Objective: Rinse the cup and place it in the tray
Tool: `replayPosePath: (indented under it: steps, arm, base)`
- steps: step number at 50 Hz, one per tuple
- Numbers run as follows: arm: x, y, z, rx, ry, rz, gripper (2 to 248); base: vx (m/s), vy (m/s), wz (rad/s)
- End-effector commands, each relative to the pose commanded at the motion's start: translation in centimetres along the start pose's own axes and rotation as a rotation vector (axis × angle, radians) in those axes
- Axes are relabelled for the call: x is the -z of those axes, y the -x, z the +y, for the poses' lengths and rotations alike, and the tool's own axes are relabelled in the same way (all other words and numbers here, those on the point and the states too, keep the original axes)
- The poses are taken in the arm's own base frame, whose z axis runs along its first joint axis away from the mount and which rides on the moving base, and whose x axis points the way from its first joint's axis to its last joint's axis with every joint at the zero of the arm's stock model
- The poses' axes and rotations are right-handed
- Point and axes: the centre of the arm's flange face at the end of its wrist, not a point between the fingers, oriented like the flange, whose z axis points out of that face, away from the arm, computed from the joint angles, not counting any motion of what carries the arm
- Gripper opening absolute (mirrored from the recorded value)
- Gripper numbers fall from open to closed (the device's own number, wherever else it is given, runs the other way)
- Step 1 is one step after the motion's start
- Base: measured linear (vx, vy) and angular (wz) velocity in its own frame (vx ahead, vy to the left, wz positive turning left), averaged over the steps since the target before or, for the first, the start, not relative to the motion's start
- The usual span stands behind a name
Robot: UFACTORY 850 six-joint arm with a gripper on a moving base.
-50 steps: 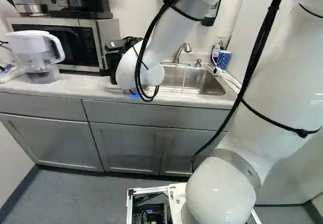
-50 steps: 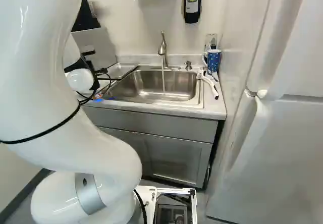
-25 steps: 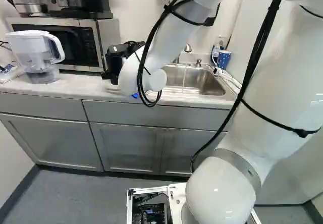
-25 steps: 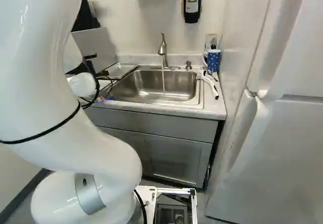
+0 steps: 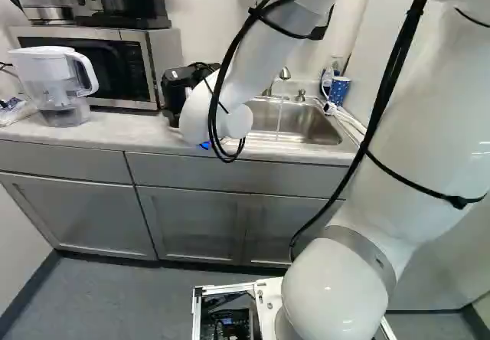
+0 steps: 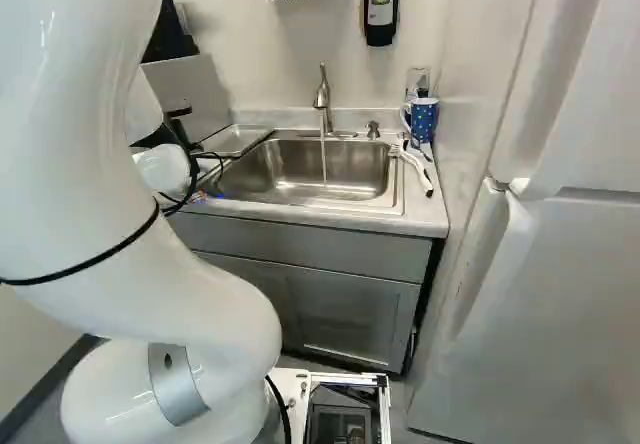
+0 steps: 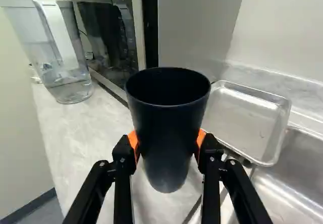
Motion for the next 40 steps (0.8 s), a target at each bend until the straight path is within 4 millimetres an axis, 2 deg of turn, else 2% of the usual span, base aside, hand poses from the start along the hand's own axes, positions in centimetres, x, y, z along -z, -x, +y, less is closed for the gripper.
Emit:
replayPosePath:
  steps: [12,40]
  arm:
    - [0.7,-0.8,0.5,-0.001,0.011,0.02,124]
    - [4.0,-2.7,3.8,-0.013,0.095,0.082,124]
  base:
    - [0.0,0.0,0.0]
    - [0.0,0.0,0.0]
